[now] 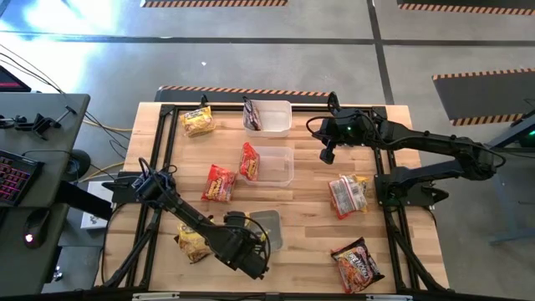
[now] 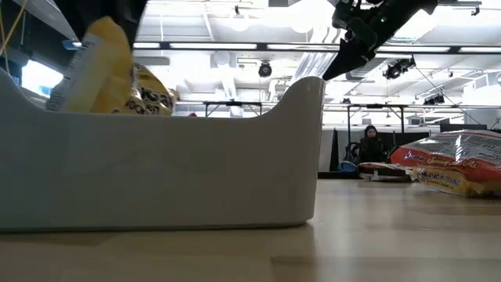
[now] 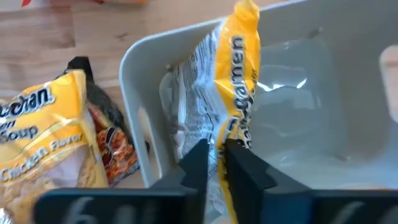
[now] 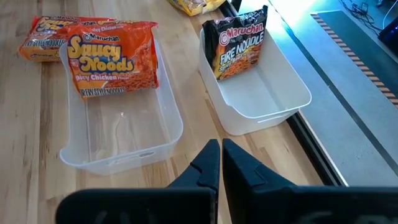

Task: Sort Maruchan noodles
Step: Put the yellow noodle pack into the gray bin

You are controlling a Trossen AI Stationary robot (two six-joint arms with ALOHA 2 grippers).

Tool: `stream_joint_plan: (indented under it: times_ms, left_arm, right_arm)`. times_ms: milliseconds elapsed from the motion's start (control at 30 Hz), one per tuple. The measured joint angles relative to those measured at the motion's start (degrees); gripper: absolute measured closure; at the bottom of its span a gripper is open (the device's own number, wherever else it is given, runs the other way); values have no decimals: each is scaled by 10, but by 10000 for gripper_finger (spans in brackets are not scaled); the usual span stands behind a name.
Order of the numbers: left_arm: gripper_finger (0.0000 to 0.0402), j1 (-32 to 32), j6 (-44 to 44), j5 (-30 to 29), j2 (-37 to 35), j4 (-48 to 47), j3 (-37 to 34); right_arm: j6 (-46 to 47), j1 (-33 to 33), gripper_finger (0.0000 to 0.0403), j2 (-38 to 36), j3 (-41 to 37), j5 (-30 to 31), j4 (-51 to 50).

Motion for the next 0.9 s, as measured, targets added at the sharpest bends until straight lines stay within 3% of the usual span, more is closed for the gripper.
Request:
stream_joint_plan:
  times_ms: [67,167,333,400,600,733,900]
  left_arm:
    - [391,-3,-3,7,0,0,0]
    - [394,-9,-23,8,0,-7,0]
    - [400,-19,-43,-6,-2,-6,0]
    - [401,-22,-43,-11,-3,-5,0]
    - [401,-25,-46,-39,-3,-1,0]
    - [401,-25,-25,-51,-3,3,0]
    - [401,-29,-1,-53,-5,12,0]
  right_arm:
    - [0,0,403,0,0,0,-1]
    - [14,0,403,0,0,-27,-13]
    - [136,4,402,15,0,-309,-70]
    - [178,28,399,24,0,-358,-82]
    - [267,133,374,49,0,-343,-64]
    - [380,200,340,72,0,-258,-11]
    - [538,266,271,110,0,-146,46]
